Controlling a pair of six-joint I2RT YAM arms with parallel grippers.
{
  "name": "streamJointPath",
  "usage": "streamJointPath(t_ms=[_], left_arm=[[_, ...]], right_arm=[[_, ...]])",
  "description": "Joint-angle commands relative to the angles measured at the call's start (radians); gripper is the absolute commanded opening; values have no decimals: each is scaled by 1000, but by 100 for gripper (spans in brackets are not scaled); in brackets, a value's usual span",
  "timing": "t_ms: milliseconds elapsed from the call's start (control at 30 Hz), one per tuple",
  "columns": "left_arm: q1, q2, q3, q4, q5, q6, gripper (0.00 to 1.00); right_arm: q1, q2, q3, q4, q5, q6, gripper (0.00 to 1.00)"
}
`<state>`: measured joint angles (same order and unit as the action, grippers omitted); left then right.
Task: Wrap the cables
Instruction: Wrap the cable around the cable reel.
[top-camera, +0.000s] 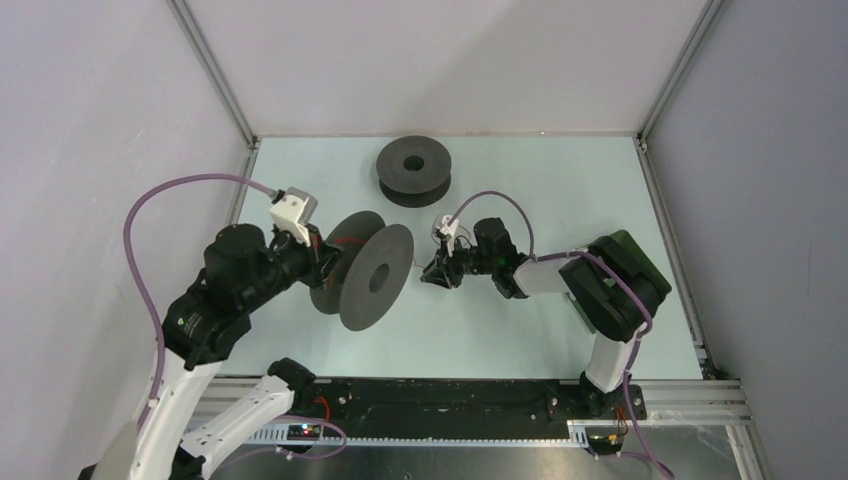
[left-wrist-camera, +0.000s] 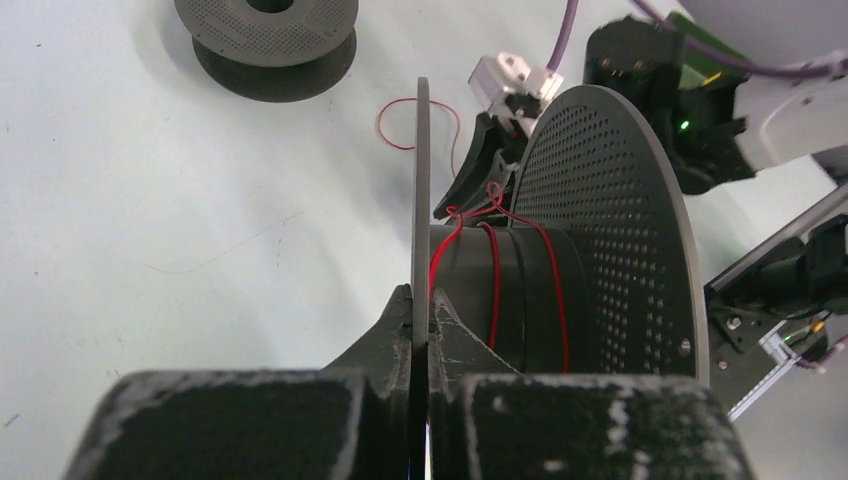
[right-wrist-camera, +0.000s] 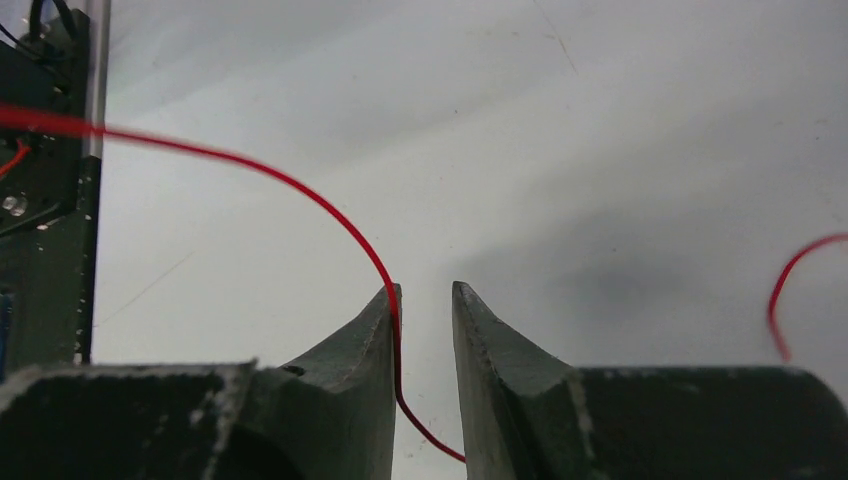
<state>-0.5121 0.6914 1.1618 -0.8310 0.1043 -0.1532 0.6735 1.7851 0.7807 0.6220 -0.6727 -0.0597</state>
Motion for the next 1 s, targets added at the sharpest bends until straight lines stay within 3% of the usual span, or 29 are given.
streamJointPath(t_ms=[0,233,367,533,767,967], left_arm=[[23,-31,41,135,-11,-91,0],[72,-55,10,187,-26,-173,0],[126,-79,-18,240,-63,-263,0],[208,-105,-56,312,-64,-390,0],[323,-140,-176,459,-154,-650,0],[351,-139,-260,481,-256,-711,0]], right_arm=[[-2,62,-17,166,-21,41,30],[-3,121,-42,247,5,57,27],[-3,132,-60,292,33,102,11],[26,75,-95,320,72,144,1],[167,-92,-113,217,336,71,0],[307,-252,-69,10,574,-99,0]])
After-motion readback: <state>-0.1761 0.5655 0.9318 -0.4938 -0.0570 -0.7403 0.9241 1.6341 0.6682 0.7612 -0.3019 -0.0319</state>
